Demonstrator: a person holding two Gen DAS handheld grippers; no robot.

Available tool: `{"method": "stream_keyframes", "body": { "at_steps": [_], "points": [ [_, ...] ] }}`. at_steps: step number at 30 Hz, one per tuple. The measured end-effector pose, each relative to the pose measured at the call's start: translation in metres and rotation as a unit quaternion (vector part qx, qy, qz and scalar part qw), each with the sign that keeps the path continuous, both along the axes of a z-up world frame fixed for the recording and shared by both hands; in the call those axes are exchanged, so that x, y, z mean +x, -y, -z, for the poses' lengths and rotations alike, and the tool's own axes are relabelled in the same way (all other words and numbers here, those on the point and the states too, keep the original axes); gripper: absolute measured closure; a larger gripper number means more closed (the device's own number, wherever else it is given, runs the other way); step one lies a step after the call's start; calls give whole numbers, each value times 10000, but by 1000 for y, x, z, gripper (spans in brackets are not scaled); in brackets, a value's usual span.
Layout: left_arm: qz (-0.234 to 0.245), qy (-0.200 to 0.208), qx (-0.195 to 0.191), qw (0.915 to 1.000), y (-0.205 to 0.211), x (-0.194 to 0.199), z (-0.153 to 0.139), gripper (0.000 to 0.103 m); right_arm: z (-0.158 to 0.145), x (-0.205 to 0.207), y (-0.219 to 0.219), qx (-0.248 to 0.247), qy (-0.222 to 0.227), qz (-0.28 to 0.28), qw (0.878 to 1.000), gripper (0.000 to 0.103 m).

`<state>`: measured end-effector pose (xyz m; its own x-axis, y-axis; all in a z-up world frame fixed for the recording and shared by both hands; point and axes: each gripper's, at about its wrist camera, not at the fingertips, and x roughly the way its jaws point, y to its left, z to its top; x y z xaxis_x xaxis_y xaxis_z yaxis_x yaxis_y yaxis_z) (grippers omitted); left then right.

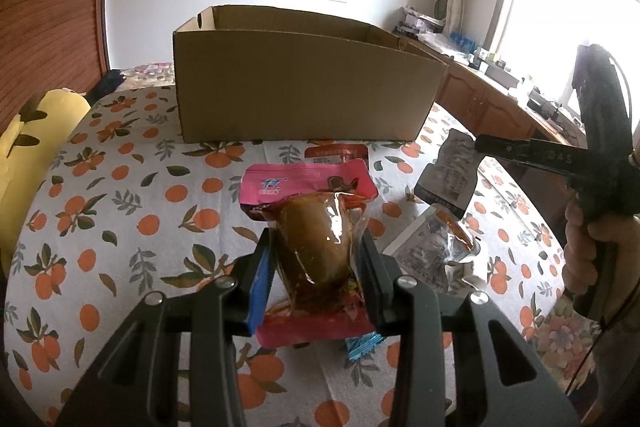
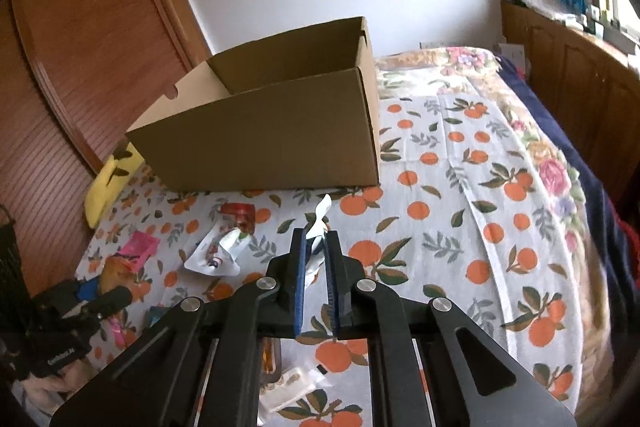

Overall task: Organize snacks
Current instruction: 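Pinch the small white sachet with the right tool and lift it, then carry sausage pack and sachet over the box and open both tools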

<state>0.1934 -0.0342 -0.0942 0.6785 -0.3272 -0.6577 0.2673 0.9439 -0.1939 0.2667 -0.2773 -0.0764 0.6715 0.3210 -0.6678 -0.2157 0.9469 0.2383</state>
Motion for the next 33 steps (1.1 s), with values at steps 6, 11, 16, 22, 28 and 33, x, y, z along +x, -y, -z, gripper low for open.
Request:
{"method": "stream_keyframes", "body": {
  "at_steps": [6, 11, 16, 22, 28, 33],
  "points": [
    [15, 1, -3, 10000, 1, 0, -1, 66, -15, -5, -7, -255, 203, -107, 9994, 99],
    [24, 16, -14, 10000, 0, -1, -2, 65, -22, -7, -14, -519, 280, -228, 9980, 101],
    [39, 37, 17, 10000, 0, 0, -5, 65, -26, -7, -17, -596, 314, -285, 9973, 101],
    [63, 173, 80, 9998, 1, 3, -19, 65, -43, -7, -21, -740, 433, -393, 9955, 101],
    [126, 392, 121, 9991, 0, 17, -45, 65, -68, -2, -26, -901, 641, -502, 9926, 101],
    [155, 645, 256, 9975, -1, 37, -71, 65, -91, 12, -31, -1003, 827, -565, 9899, 101]
  ]
}}
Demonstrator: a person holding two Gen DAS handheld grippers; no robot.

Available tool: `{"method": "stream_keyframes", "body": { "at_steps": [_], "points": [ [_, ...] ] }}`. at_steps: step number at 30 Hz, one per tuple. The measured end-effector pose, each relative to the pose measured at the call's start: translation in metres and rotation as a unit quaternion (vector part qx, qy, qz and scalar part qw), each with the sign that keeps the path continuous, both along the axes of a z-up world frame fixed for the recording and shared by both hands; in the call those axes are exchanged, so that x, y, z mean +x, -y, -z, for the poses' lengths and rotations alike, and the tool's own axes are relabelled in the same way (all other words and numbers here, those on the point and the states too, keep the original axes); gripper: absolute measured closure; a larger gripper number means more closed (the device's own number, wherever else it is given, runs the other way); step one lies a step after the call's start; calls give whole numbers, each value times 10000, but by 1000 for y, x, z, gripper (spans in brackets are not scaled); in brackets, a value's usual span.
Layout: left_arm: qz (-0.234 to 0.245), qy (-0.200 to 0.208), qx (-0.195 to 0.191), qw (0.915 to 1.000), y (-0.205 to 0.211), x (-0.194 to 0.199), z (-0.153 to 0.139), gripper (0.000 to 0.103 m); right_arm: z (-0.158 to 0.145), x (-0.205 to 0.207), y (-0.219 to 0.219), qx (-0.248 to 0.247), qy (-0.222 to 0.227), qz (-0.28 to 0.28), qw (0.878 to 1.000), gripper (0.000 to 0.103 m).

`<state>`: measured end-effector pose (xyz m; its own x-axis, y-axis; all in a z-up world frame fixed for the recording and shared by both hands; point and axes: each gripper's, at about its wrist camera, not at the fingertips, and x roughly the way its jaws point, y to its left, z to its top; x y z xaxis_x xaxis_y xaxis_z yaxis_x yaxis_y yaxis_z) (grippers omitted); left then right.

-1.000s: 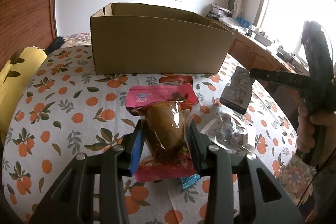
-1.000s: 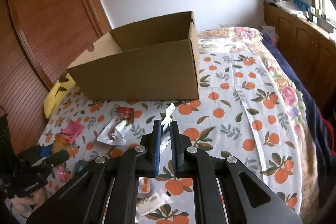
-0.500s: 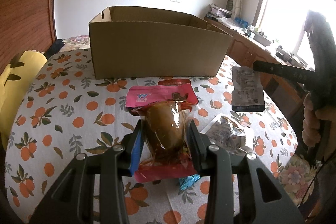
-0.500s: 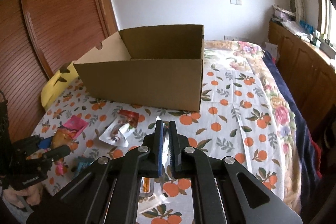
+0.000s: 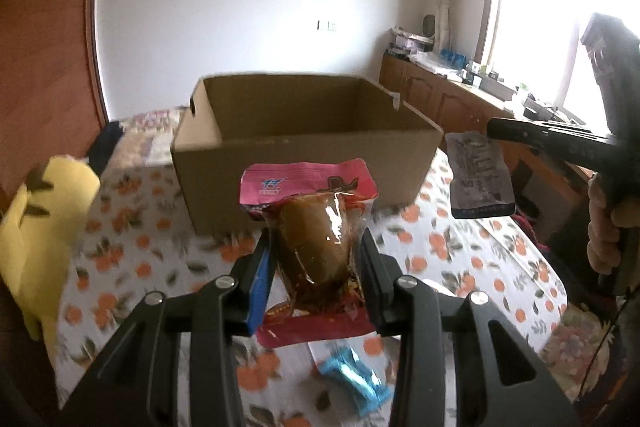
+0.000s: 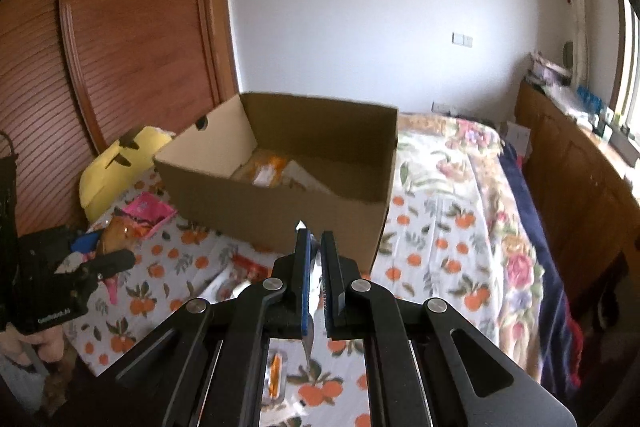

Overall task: Organize snacks
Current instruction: 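Carry sausage pack and sachet over the box and open both tools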

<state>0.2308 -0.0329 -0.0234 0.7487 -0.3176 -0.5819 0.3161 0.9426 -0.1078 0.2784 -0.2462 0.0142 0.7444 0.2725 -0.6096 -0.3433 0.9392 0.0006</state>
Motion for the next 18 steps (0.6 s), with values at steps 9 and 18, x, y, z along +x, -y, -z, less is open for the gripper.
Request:
{"method": "stream_keyframes", "body": {
  "at_steps": [9, 18],
  "points": [
    [13, 264, 144, 9995, -1, 50, -30, 65, -30, 38, -17, -168, 311, -144, 9993, 101],
    [1, 300, 195, 9994, 1, 103, -35, 65, -41, 86, -31, -189, 489, -205, 9984, 101]
  ]
}}
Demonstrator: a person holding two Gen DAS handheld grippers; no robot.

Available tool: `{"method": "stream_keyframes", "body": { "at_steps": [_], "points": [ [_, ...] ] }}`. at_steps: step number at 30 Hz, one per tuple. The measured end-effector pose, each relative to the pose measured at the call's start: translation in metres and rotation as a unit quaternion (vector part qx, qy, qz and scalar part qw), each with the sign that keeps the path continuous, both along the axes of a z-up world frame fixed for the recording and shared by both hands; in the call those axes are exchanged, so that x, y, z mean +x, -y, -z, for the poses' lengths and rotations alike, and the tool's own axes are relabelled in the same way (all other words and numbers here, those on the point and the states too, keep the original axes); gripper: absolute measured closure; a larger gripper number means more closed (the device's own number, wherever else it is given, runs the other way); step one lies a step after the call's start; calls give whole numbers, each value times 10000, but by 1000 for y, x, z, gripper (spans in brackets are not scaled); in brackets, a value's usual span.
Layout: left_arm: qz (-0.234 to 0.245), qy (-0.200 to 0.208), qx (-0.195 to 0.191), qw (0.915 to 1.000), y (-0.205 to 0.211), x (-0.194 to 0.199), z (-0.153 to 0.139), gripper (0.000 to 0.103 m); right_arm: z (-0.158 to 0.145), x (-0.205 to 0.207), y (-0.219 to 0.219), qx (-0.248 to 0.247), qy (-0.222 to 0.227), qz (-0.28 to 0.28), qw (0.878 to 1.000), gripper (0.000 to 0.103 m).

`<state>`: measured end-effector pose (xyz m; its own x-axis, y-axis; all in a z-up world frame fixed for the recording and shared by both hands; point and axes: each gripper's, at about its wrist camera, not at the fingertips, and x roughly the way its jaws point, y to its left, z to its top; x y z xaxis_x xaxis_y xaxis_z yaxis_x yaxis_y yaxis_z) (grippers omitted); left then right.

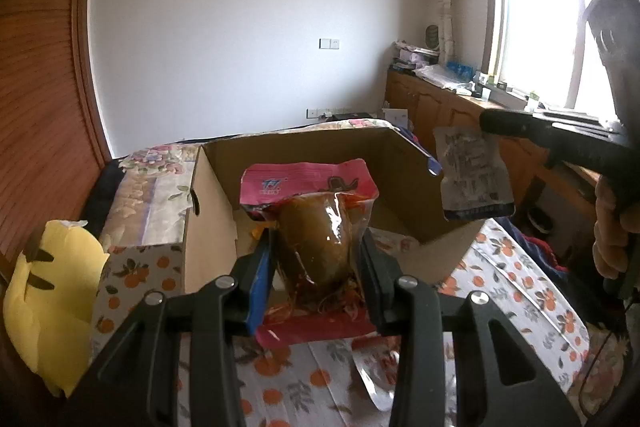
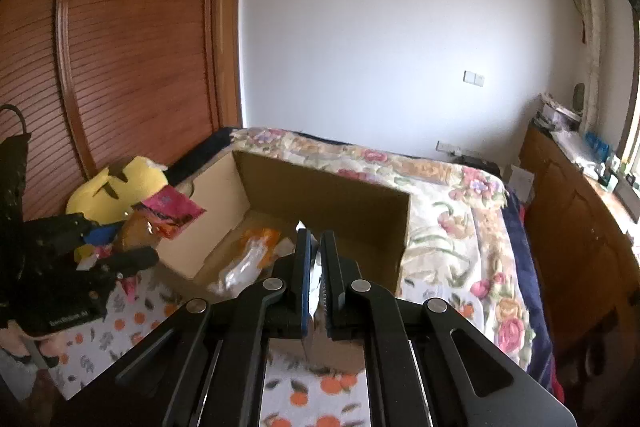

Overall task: Organize snacks
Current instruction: 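Carry sausage pack and sachet over the box and open both tools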

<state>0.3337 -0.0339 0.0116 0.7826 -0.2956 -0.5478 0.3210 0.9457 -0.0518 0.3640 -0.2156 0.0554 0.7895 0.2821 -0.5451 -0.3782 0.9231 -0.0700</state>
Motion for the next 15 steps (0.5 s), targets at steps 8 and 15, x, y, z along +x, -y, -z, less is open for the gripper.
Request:
{"method": "stream_keyframes", "body": {
  "at_steps": [8, 15],
  "points": [
    [-3, -104, 38, 9999, 0, 39, 12, 65, 24, 41, -13, 0, -161, 54, 9999, 101],
    [9, -230, 20, 9997, 2, 52, 29, 62, 61, 65, -15, -58, -487, 155, 9987, 101]
  ]
}}
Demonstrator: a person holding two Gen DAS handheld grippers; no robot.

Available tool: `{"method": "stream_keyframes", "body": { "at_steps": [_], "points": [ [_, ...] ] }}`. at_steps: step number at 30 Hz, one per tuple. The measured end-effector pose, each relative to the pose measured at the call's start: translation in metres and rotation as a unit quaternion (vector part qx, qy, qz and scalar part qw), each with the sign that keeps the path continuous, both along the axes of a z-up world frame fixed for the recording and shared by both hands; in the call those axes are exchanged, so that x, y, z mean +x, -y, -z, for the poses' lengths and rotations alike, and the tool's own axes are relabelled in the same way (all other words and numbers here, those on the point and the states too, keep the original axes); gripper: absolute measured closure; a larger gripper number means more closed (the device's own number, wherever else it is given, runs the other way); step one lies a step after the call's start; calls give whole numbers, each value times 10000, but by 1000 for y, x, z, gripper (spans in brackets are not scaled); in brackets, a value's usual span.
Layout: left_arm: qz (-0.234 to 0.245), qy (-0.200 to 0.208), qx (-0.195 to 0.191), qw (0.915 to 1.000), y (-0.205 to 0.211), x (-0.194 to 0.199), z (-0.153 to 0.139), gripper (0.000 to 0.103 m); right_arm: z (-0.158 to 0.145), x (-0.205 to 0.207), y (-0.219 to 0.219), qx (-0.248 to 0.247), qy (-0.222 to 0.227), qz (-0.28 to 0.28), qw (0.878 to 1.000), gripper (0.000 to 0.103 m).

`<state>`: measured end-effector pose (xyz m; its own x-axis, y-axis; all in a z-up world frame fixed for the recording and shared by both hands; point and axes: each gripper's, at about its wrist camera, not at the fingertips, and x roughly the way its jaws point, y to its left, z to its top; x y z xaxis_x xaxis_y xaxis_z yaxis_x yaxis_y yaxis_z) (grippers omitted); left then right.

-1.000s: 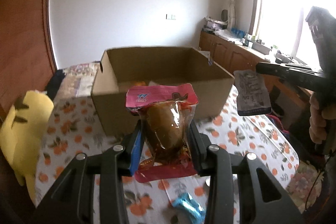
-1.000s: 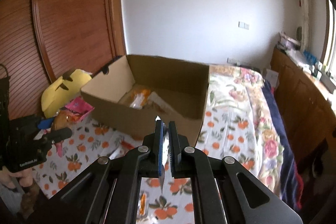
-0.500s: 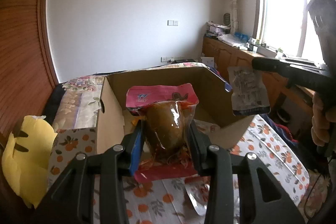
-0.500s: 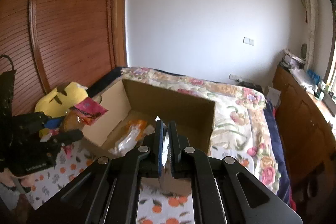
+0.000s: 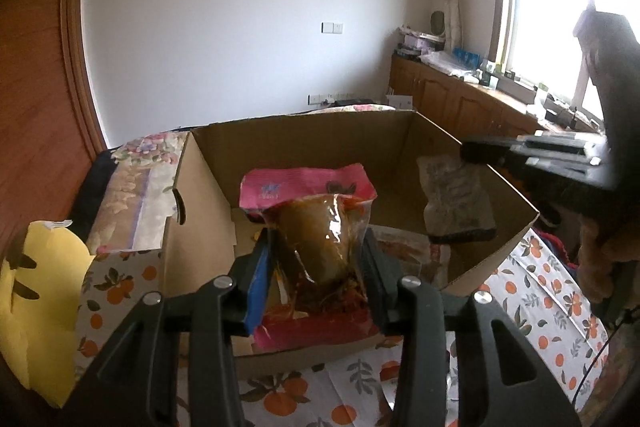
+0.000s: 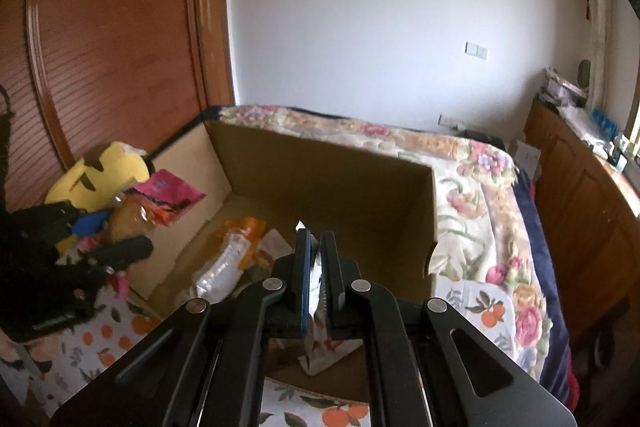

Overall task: Organize snacks
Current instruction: 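Carry sausage pack and sachet over the box and open both tools, then move both tools back over the remaining snacks on the table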

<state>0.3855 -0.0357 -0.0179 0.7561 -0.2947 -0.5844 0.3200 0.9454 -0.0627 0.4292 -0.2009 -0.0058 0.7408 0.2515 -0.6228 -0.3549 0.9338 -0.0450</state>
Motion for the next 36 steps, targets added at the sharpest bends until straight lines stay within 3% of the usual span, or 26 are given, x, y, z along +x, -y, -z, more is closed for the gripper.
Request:
{"method": "stream_keyframes", "body": {
  "at_steps": [9, 20, 26, 29, 36],
  "points": [
    [-42, -41, -57, 10000, -1, 2, 1, 56, 32, 7, 7, -33, -339, 117, 9994, 98],
    [-74, 162, -152, 9997, -3, -17, -15, 51, 24, -19, 15, 113, -301, 50, 9995, 87],
    [46, 210, -133, 9997, 2, -53, -20, 50, 8, -56, 23, 261, -234, 41, 9994, 75],
    [138, 193, -143, 9996, 2, -76, -21, 50, 2, -83, 30, 404, -228, 53, 9989, 60],
    [233, 30, -232, 9995, 0, -127, -7, 50, 11, -141, 43, 560, -273, 137, 9980, 46]
  ]
}}
